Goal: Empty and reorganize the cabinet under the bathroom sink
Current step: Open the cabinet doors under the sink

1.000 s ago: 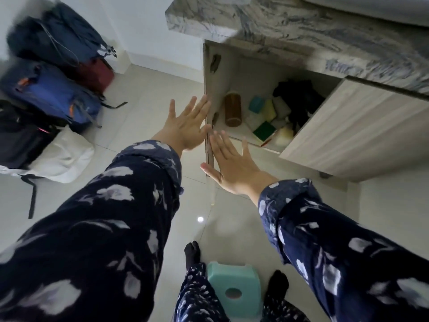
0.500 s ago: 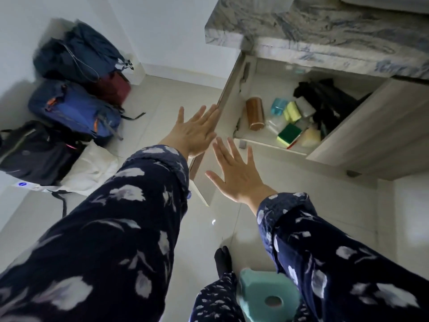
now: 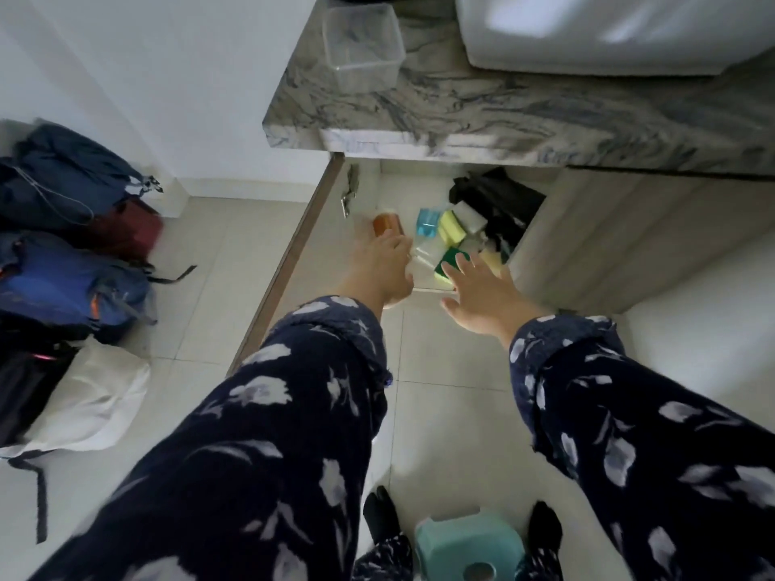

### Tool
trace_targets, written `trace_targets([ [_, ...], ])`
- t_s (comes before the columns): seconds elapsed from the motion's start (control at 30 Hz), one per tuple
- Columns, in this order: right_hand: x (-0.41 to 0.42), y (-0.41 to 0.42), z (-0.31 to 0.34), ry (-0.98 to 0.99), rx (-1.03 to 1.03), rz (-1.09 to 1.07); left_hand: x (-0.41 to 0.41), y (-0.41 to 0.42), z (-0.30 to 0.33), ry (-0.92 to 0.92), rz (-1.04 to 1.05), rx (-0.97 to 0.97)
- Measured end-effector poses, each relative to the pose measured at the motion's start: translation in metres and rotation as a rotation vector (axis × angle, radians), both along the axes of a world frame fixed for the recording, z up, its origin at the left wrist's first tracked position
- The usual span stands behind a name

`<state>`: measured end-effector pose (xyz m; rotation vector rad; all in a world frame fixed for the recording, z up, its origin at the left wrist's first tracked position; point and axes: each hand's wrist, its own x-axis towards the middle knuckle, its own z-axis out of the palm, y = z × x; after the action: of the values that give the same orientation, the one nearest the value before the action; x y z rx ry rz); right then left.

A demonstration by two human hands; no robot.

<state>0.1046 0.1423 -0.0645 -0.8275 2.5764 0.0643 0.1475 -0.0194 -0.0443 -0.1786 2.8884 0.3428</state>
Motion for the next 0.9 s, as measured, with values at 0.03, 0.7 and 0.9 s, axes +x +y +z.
trace_targets([
  [0.03, -0.011, 0.014, 0.0, -0.004, 0.001, -0.034, -0.01, 0.011, 0.0, -0.015, -0.009, 0.032],
  [0.7, -0.214, 0.189, -0.017, 0.213, -0.07, -0.117, -0.212, 0.205, -0.079, 0.024, 0.396, 0.649],
  [0.9, -0.223, 0.193, -0.034, 0.37, -0.153, -0.058, -0.234, 0.212, -0.098, 0.179, 0.414, 0.634],
])
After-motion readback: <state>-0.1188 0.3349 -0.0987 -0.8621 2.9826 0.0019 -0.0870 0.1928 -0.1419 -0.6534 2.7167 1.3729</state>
